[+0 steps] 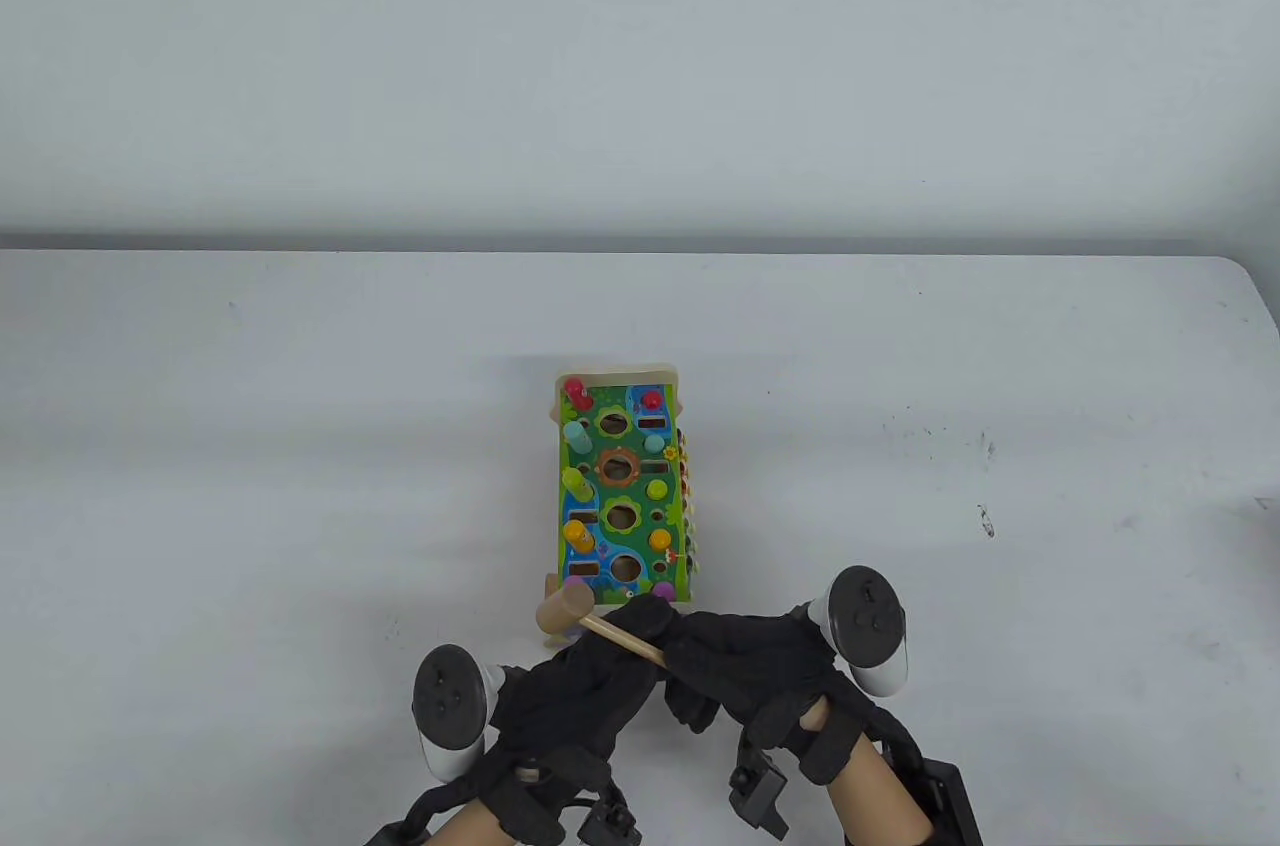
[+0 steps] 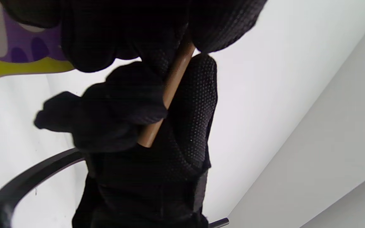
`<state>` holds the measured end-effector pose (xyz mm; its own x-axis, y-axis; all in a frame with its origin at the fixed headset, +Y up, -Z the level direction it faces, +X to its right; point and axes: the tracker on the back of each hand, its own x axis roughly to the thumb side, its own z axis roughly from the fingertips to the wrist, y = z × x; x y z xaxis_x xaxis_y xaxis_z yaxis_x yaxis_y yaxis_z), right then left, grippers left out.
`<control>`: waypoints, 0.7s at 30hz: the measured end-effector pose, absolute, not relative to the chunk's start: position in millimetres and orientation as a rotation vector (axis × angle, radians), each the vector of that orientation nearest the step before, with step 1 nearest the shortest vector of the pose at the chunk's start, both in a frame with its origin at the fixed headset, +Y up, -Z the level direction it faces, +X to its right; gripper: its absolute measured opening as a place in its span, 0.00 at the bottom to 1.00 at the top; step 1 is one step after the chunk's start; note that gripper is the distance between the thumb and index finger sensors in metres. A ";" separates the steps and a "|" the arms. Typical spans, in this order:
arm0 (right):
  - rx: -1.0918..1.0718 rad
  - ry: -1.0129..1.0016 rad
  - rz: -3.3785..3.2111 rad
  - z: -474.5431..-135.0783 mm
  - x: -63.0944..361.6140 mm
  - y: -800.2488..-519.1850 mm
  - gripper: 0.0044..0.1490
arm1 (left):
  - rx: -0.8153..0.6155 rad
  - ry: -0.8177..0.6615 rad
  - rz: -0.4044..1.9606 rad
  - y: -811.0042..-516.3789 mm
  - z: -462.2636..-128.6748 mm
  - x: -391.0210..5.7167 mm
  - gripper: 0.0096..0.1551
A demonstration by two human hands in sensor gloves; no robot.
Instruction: Whack-a-mole
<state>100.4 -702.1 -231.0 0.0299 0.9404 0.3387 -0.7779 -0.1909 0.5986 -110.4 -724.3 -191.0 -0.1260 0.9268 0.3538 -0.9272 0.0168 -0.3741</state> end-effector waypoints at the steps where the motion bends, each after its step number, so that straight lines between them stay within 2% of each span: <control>1: 0.810 0.267 1.582 -231.0 99.9 -702.6 0.28 | -0.003 -0.596 1.603 -725.2 -191.5 -110.6 0.32; 8: 0.818 0.266 1.611 -230.9 100.0 -703.4 0.29 | 0.026 -0.601 1.604 -724.8 -192.2 -112.9 0.28; 13: 0.778 0.193 1.616 -235.3 113.4 -700.9 0.30 | 0.037 -0.596 1.645 -722.5 -191.7 -118.8 0.28; 18: 0.688 -0.024 1.749 -241.3 139.2 -696.6 0.33 | 0.052 -0.621 1.657 -717.2 -190.6 -125.7 0.28; 21: 0.673 -0.238 2.047 -242.0 156.6 -694.0 0.41 | 0.096 -0.634 1.644 -711.7 -189.5 -131.4 0.28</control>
<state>156.6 -694.0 -242.0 -0.4120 0.7273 0.5489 -0.8338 -0.5438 0.0947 -131.4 -711.7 -189.5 -0.1891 0.8909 0.4131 -0.9376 -0.0388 -0.3455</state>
